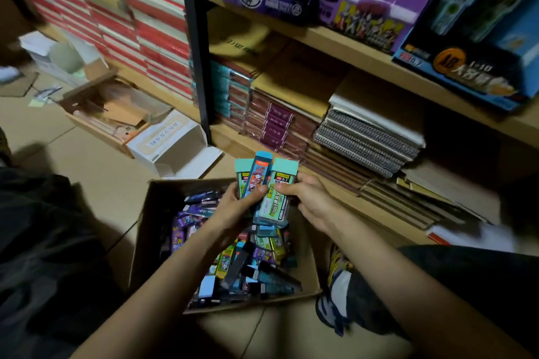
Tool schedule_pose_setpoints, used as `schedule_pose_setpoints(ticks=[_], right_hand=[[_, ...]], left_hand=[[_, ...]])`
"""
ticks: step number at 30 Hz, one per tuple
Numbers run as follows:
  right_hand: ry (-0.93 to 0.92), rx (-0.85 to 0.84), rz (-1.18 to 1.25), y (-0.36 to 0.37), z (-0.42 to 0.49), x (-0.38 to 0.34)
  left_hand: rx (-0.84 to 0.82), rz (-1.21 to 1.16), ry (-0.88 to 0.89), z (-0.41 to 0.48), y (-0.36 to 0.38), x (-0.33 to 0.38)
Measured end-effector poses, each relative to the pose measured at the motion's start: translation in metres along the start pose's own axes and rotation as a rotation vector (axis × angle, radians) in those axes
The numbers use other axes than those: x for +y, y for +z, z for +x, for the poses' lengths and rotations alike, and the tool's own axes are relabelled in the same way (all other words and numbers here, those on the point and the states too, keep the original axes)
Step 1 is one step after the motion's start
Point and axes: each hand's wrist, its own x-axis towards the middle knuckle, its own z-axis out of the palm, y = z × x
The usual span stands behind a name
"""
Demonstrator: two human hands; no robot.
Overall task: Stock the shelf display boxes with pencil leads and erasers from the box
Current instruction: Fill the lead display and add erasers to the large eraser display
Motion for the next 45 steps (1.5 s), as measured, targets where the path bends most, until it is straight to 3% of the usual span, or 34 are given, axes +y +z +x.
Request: schedule_pose_setpoints(ticks=[4, 8, 16, 24, 29, 34, 45], right_hand=[[-0.068, -0.001, 0.013, -0.009, -0.014, -0.037], [-0.1, 0.099, 0.016, -0.027, -0.024, -0.079], [-0.443, 0.272, -0.096, -0.083, -0.06, -0.175], [-0.861, 0.612, -0.244, -0.161, -0.1, -0.259], [-0.946, 0.805, -0.424, -0.198, -0.091, -0.275], [-0.883, 0.765, -0.515, -0.207, -0.061, -0.264], [-0.947, 0.696, -0.603, -0.212, -0.043, -0.268]], left_hand=[[-0.077, 0.051, 0.104, 0.0, 0.024, 0.023], [-0.137, 0.039, 0.14, 0.0, 0.052, 0.05], [-0.235, 0.138, 0.302, 0.001, 0.125, 0.108], [-0.338, 0.153, 0.46, 0.005, 0.192, 0.15], [-0.362, 0.192, 0.485, 0.007, 0.212, 0.155], [-0.367, 0.213, 0.468, 0.01, 0.214, 0.149], [-0.348, 0.198, 0.427, 0.011, 0.215, 0.143]])
